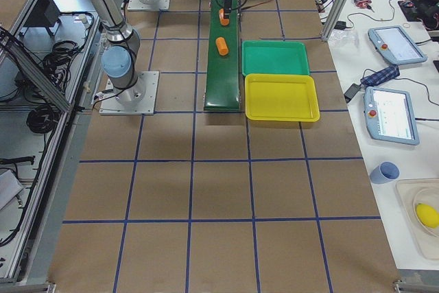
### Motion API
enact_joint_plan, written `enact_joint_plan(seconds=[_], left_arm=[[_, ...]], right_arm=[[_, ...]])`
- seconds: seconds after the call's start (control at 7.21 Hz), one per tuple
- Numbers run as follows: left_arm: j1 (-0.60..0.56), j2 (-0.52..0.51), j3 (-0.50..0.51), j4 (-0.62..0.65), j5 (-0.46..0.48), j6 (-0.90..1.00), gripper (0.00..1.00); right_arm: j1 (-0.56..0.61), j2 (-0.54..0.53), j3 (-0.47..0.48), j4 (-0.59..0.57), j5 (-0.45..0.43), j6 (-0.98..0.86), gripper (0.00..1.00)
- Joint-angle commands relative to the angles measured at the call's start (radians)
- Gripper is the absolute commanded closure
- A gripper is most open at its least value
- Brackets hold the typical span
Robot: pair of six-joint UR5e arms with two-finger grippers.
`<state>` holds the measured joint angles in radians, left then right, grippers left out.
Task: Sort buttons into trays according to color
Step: 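Grasp a yellow-capped button from the pile with the left gripper, then carry the yellow button to the belt and set it down with the left gripper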
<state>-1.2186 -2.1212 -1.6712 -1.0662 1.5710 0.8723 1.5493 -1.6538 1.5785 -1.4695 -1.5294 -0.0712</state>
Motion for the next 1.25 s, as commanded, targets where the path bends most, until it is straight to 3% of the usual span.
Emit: enact_joint_plan(seconds=[0.0, 0.14, 0.42, 0.55, 0.83, 1.11], left_arm=[[-0.016, 0.074, 0.008, -0.079, -0.011, -0.179, 1.00], [-0.072, 0.155, -0.010, -0.172, -0.073, -0.276, 1.00], [-0.239, 0.278, -0.019, -0.297, -0.077, -0.703, 1.00], [-0.334, 0.320, -0.047, -0.297, -0.062, -0.866, 1.00], [-0.407, 0.391, -0.213, -0.243, -0.065, -1.075, 1.00], [-0.462, 0.418, -0.269, -0.158, -0.065, -1.139, 1.00]], right_arm=[[0.000, 0.000, 0.000, 0.000, 0.000, 0.001, 0.00], [0.000, 0.000, 0.000, 0.000, 0.000, 0.001, 0.00], [0.000, 0.000, 0.000, 0.001, 0.000, -0.001, 0.00], [0.000, 0.000, 0.000, 0.001, 0.000, -0.001, 0.00], [0.000, 0.000, 0.000, 0.001, -0.002, -0.001, 0.00], [0.000, 0.000, 0.000, 0.001, -0.002, -0.001, 0.00]])
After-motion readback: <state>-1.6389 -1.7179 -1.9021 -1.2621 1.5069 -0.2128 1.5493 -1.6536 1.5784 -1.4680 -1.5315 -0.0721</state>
